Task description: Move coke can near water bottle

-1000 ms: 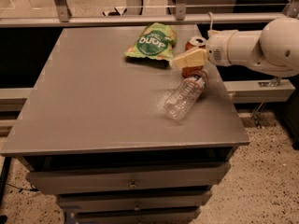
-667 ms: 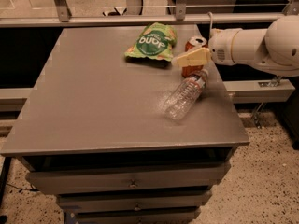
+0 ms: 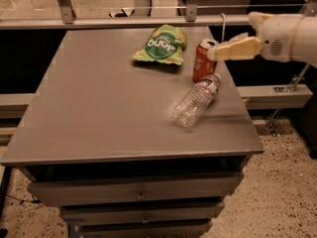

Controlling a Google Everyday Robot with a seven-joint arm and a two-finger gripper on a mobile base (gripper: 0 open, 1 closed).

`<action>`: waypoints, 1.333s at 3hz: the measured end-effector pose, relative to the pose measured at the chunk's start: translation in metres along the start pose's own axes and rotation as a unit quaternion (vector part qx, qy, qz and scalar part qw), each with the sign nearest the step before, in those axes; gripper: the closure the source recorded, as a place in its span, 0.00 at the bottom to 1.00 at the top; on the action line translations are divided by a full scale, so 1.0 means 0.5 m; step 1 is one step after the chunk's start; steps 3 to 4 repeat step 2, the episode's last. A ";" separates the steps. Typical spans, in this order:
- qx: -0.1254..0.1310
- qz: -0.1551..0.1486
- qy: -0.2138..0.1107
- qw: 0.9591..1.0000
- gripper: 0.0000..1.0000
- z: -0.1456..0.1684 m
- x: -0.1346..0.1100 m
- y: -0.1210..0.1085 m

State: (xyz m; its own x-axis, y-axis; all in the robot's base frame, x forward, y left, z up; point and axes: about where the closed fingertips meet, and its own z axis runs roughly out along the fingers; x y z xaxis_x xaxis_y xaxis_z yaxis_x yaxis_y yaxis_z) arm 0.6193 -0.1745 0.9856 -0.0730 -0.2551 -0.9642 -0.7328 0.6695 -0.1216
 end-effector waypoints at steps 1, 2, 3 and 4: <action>0.004 -0.017 -0.033 0.999 0.00 -0.165 -0.073 0.041; 0.018 -0.010 -0.030 0.999 0.00 -0.207 -0.059 0.031; 0.018 -0.010 -0.030 0.999 0.00 -0.207 -0.059 0.031; 0.018 -0.010 -0.030 0.999 0.00 -0.207 -0.059 0.031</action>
Offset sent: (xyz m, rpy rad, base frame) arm -0.0556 -0.0266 0.0429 0.0212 -0.0578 0.0107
